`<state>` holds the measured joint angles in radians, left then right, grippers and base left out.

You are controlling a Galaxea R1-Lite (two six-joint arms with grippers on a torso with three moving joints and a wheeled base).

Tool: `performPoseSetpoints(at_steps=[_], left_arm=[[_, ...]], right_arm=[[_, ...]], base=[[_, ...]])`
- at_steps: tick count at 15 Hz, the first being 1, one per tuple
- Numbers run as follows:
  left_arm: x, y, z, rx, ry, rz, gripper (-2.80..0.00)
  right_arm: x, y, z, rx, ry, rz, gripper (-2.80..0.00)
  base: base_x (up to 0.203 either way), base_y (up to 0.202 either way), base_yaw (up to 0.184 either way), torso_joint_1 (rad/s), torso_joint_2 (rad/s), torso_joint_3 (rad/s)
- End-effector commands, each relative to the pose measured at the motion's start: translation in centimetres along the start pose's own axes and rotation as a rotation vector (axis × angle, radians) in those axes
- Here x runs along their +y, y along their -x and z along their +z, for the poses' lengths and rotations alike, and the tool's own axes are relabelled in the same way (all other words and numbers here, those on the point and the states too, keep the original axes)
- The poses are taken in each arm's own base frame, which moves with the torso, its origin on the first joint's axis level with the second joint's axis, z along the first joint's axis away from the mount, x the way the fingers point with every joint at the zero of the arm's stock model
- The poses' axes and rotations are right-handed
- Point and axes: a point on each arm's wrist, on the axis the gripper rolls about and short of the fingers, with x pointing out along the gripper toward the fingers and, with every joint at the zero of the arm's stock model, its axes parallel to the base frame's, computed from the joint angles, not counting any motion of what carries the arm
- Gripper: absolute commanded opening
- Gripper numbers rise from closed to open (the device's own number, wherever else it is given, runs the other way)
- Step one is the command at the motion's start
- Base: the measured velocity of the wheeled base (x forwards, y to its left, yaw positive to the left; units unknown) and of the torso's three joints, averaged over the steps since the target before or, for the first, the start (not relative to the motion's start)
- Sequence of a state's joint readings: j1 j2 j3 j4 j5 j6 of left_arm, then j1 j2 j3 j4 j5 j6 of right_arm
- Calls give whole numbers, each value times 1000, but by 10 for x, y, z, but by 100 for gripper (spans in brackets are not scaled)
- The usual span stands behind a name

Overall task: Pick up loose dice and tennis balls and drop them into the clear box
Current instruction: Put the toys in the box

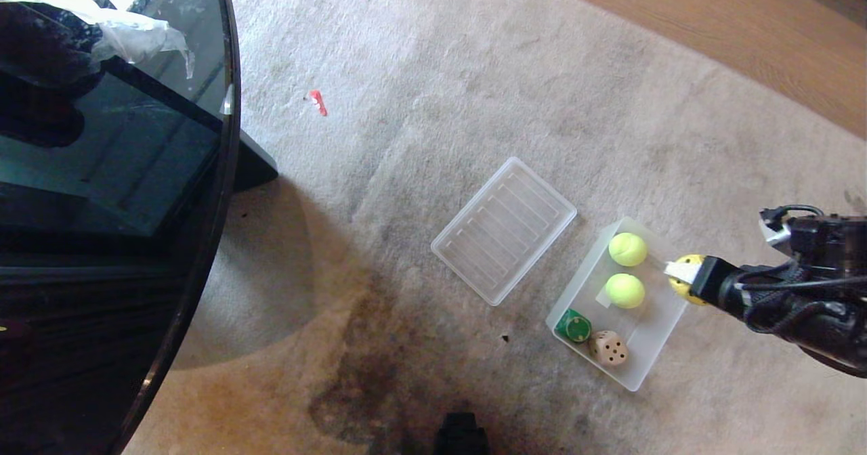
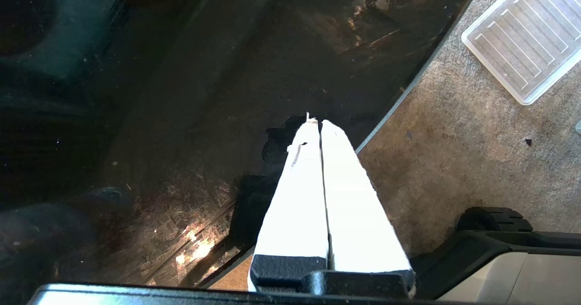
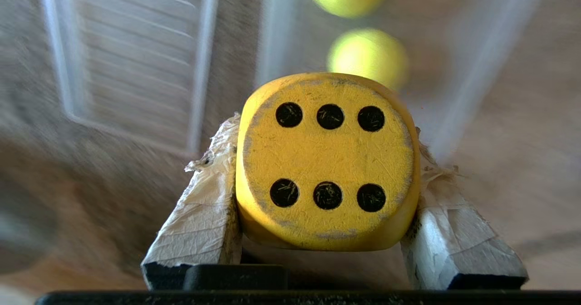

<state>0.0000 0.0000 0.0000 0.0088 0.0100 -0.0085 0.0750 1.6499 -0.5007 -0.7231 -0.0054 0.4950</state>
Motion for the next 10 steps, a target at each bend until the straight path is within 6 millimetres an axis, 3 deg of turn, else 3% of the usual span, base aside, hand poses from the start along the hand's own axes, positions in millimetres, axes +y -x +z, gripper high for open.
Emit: performPoseSetpoints(at_steps=[1, 4, 7, 10], left_arm=[[0, 0, 0, 0, 1, 1, -280], [0, 0, 0, 0, 1, 1, -280], [0, 0, 0, 0, 1, 1, -280], [0, 0, 0, 0, 1, 1, -280]], right_arm=[[6, -44, -18, 37, -10, 30, -280], [15, -72, -44, 75, 3, 68, -280], [17, -75, -49, 88, 5, 74, -280], [14, -91, -63, 131, 11, 54, -280]], base=[[0, 0, 0, 0, 0, 0], [0, 0, 0, 0, 0, 0], [0, 0, 0, 0, 0, 0], [0, 0, 0, 0, 0, 0]])
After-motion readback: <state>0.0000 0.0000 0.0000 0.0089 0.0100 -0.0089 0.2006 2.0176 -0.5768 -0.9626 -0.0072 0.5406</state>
